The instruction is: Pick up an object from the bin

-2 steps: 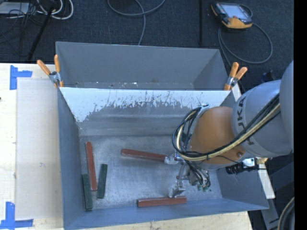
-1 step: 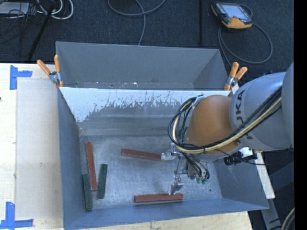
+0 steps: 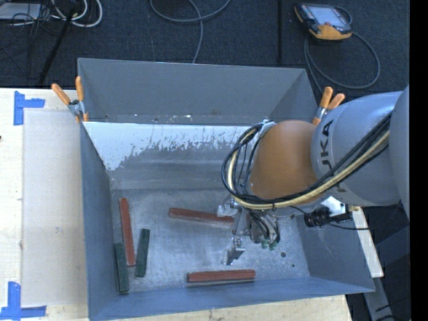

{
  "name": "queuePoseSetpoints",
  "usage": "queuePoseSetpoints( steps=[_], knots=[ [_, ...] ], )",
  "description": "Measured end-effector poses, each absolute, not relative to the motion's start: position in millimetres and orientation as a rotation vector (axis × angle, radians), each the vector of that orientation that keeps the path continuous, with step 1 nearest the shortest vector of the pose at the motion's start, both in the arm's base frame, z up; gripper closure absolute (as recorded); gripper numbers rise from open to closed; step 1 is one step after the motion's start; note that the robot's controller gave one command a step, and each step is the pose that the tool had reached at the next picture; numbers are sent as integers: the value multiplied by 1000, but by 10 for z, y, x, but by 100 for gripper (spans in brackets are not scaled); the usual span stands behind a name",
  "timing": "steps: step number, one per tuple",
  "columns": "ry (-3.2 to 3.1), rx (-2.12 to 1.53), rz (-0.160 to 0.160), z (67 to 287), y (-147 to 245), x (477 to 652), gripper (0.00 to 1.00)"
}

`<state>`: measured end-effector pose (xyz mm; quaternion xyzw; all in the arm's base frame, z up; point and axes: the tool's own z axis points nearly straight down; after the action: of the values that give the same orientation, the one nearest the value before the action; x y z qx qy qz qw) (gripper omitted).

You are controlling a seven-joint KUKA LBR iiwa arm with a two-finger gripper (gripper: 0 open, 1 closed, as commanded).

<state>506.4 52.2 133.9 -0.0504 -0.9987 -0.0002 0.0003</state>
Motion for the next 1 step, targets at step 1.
queuePoseSetpoints(
  steps=[1],
  knots=[
    [-3158,-116,-5,774,326,5935,100]
  ],
)
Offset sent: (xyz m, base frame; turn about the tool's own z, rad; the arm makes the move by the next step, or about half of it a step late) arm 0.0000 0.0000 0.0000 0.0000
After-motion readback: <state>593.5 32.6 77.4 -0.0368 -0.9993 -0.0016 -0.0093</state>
